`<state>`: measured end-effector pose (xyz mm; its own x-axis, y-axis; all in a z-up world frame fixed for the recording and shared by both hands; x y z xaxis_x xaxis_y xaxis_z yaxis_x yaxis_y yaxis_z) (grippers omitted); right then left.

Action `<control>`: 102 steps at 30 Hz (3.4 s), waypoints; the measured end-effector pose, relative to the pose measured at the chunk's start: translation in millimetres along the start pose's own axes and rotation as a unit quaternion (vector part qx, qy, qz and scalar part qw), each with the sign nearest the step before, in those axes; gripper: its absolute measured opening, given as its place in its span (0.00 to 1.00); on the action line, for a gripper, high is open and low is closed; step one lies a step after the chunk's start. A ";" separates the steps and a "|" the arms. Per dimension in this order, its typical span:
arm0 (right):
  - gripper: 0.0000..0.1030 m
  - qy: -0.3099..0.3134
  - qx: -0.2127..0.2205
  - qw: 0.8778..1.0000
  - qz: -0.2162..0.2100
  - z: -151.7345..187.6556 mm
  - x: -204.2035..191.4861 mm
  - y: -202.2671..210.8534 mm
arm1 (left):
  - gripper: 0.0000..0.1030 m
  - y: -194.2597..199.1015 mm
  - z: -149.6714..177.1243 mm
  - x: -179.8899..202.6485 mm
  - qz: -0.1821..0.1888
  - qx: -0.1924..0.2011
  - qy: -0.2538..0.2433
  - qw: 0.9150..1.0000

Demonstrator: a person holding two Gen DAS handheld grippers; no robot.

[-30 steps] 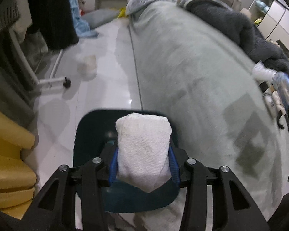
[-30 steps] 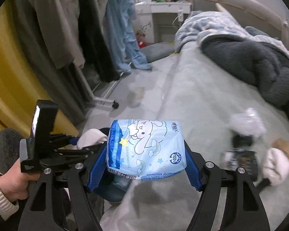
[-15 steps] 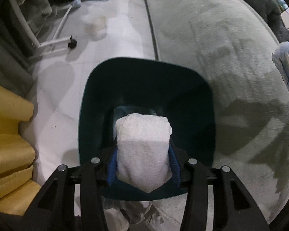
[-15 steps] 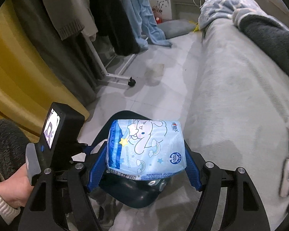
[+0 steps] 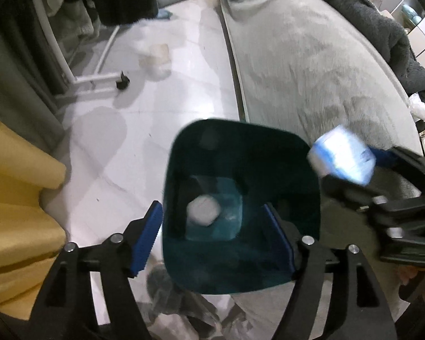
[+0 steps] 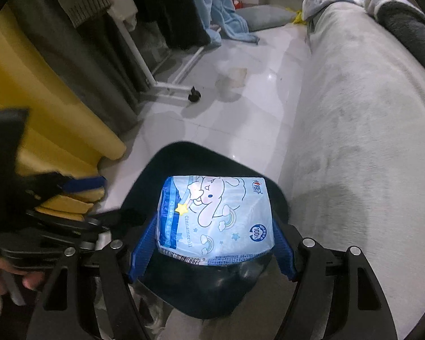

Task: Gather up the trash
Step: 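Open the left tool over the bin while the right tool releases the wipe pack, then move both tools back to the bed toward the plastic bag and tape roll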

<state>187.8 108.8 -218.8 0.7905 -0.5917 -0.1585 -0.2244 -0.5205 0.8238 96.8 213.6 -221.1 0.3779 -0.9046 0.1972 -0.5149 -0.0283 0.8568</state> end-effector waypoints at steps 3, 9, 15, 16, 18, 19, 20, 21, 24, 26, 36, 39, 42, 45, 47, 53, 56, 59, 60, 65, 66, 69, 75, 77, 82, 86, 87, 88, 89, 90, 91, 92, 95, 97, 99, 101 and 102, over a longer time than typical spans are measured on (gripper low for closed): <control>0.71 0.005 -0.012 1.000 0.001 3.5 -4.1 -10.2 | 0.78 13.8 -9.4 -2.0 -0.005 0.025 -0.004 1.000; 0.71 0.021 -0.035 0.999 -0.003 11.3 -17.1 -26.8 | 0.80 45.0 -33.4 -4.8 0.001 0.085 -0.005 0.996; 0.71 0.036 -0.054 0.998 -0.003 20.6 -23.7 -37.7 | 0.80 68.7 -46.7 -2.2 0.007 0.129 -0.010 0.992; 0.71 0.038 -0.056 0.998 -0.002 21.9 -23.7 -38.5 | 0.80 72.8 -49.0 -1.4 0.010 0.137 -0.011 0.990; 0.71 0.041 -0.059 0.997 -0.001 22.8 -24.6 -42.0 | 0.81 82.5 -54.0 0.8 0.014 0.154 -0.014 0.988; 0.72 0.043 -0.060 0.997 0.000 23.0 -25.2 -43.2 | 0.81 86.8 -56.6 2.0 0.016 0.163 -0.016 0.986; 0.72 0.045 -0.062 0.997 0.001 22.9 -25.9 -44.3 | 0.82 89.0 -59.4 3.2 0.016 0.170 -0.018 0.985; 0.72 0.048 -0.062 0.997 0.003 23.3 -26.6 -44.4 | 0.82 92.3 -60.8 4.0 0.015 0.175 -0.020 0.984; 0.75 0.056 -0.060 0.997 0.002 22.7 -30.4 -44.0 | 0.83 104.7 -66.4 10.1 0.014 0.196 -0.030 0.980; 0.82 0.058 -0.055 0.997 0.003 22.1 -32.7 -40.2 | 0.83 111.5 -69.5 15.1 0.014 0.206 -0.036 0.978; 0.91 0.064 0.024 0.998 0.002 -3.6 -37.1 13.3 | 0.90 153.3 -79.0 55.5 0.018 0.276 -0.085 0.957; 0.91 0.062 0.056 0.996 0.007 -12.3 -31.3 35.7 | 0.91 165.8 -81.7 72.9 0.026 0.294 -0.095 0.951; 0.92 0.062 0.085 0.994 0.013 -17.9 -24.4 56.4 | 0.93 172.5 -81.6 88.0 0.031 0.308 -0.109 0.945; 0.92 0.060 0.109 0.992 0.019 -21.1 -17.2 77.2 | 0.93 176.9 -81.1 107.4 0.037 0.318 -0.127 0.939; 0.92 0.062 0.123 0.990 0.025 -23.3 -11.1 90.6 | 0.94 180.0 -79.8 117.7 0.046 0.322 -0.131 0.936; 0.94 0.060 0.151 0.986 0.048 -20.4 13.2 121.7 | 0.95 197.0 -82.9 141.5 0.071 0.322 -0.140 0.934; 0.94 0.052 0.166 0.983 0.058 -16.4 29.6 136.5 | 0.95 208.9 -87.2 151.3 0.087 0.328 -0.140 0.930; 0.94 0.047 0.179 0.980 0.074 -11.8 46.5 153.6 | 0.95 212.2 -91.9 158.1 0.097 0.330 -0.132 0.930; 0.95 0.045 0.186 0.978 0.078 -10.1 51.7 160.0 | 0.95 210.6 -94.0 160.6 0.097 0.329 -0.133 0.930; 0.95 0.040 0.205 0.972 0.106 5.5 88.6 185.2 | 0.95 200.4 -104.6 177.7 0.120 0.323 -0.142 0.928; 0.95 0.034 0.207 0.971 0.111 8.9 96.9 188.8 | 0.95 197.4 -108.2 182.7 0.130 0.322 -0.145 0.926; 0.95 0.011 0.216 0.969 0.121 16.4 126.0 202.3 | 0.95 190.0 -116.4 197.9 0.147 0.321 -0.162 0.921; 0.95 -0.043 0.240 0.959 0.145 26.2 180.6 232.4 | 0.95 164.9 -125.0 232.0 0.185 0.305 -0.192 0.914; 0.95 -0.058 0.248 0.955 0.152 28.8 194.0 241.5 | 0.95 156.6 -127.6 239.8 0.209 0.296 -0.186 0.913; 0.96 -0.094 0.270 0.944 0.166 38.5 226.8 261.4 | 0.95 131.9 -131.9 264.6 0.240 0.271 -0.186 0.913; 0.96 -0.135 0.273 0.938 0.168 51.4 251.4 266.7 | 0.95 114.2 -130.1 288.6 0.259 0.255 -0.205 0.909; 0.96 -0.143 0.274 0.936 0.167 53.0 255.1 267.6 | 0.95 108.1 -128.9 295.6 0.263 0.250 -0.211 0.908; 0.96 -0.152 0.276 0.935 0.166 55.7 260.1 269.5 | 0.95 102.0 -127.7 301.7 0.266 0.244 -0.216 0.907; 0.96 -0.159 0.278 0.933 0.164 57.0 263.0 270.0 | 0.95 96.9 -127.0 306.0 0.268 0.240 -0.220 0.907; 0.96 -0.166 0.279 0.932 0.162 59.0 266.2 270.8 | 0.95 91.8 -126.7 310.5 0.268 0.236 -0.224 0.907; 0.96 -0.173 0.281 0.930 0.160 61.3 270.1 271.4 | 0.95 83.8 -124.1 318.4 0.270 0.229 -0.232 0.906; 0.96 -0.181 0.282 0.929 0.157 63.4 273.2 271.5 | 0.95 78.8 -122.5 322.0 0.271 0.224 -0.236 0.906; 0.96 -0.214 0.283 0.924 0.140 69.7 285.3 267.8 | 0.95 60.8 -117.5 335.3 0.270 0.208 -0.252 0.906; 0.96 -0.237 0.288 0.920 0.122 72.9 294.6 266.0 | 0.94 48.4 -113.2 345.6 0.262 0.198 -0.272 0.905; 0.96 -0.256 0.293 0.914 0.112 74.4 303.2 265.3 | 0.94 38.4 -110.5 351.5 0.254 0.189 -0.284 0.905; 0.96 -0.270 0.296 0.910 0.106 75.7 309.8 265.5 | 0.91 23.7 -106.7 358.8 0.248 0.173 -0.293 0.907; 0.96 -0.275 0.297 0.908 0.104 76.3 312.2 265.8 | 0.86 18.1 -105.9 360.7 0.244 0.169 -0.295 0.908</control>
<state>331.4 -261.3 -90.8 0.3276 -0.8486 -0.4154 -0.7340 -0.5054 0.4537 305.2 -68.1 -84.0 -0.3854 -0.9122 0.1396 -0.7544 0.3985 0.5217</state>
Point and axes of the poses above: each gripper's, at about its wrist camera, not at the fingertips, and y roughly against the way its jaws point, x to its right, z to its underside, the point moved 5 cm from there along -y, roughly the way its jaws point, and after that the axes turned 11 degrees about x, right-handed, at the moved point
